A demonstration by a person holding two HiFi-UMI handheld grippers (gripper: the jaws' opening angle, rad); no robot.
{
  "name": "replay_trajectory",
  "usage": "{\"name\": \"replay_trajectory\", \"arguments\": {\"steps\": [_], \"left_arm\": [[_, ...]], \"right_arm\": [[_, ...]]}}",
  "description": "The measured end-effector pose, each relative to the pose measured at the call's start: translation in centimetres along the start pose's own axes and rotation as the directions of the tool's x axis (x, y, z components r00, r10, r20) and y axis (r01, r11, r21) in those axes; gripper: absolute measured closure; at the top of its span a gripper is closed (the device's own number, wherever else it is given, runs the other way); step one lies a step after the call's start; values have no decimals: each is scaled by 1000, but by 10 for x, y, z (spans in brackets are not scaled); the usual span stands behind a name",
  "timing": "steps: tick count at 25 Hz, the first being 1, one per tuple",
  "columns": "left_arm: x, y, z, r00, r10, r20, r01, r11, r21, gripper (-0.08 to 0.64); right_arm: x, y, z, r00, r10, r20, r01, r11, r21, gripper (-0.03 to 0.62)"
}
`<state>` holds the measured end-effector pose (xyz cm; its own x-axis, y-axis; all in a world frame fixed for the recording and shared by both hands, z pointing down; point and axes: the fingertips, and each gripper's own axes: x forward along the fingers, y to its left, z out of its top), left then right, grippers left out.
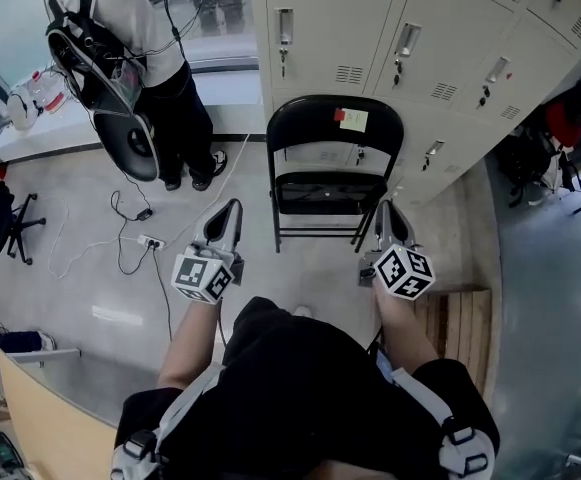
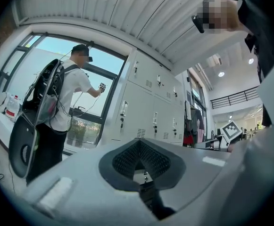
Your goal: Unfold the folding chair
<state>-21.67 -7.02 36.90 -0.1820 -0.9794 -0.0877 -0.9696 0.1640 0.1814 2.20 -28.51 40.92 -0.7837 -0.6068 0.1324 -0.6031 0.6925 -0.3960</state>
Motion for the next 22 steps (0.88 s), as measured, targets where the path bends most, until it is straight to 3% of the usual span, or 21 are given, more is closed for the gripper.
{"name": "replay_trajectory", "arguments": {"steps": [4, 10, 22], "left_arm": [[34, 10, -9, 999, -35, -28, 35, 999, -1, 555], [88, 28, -31, 991, -108, -75, 106, 994, -30, 555], [187, 86, -31, 974, -204, -98, 204, 979, -16, 555]], "right_arm": [[17, -11, -9, 999, -40, -20, 41, 999, 28, 588], [45, -37, -20, 986, -163, -38, 167, 978, 128, 588], [123, -30, 4, 969, -245, 1, 244, 964, 107, 588]]}}
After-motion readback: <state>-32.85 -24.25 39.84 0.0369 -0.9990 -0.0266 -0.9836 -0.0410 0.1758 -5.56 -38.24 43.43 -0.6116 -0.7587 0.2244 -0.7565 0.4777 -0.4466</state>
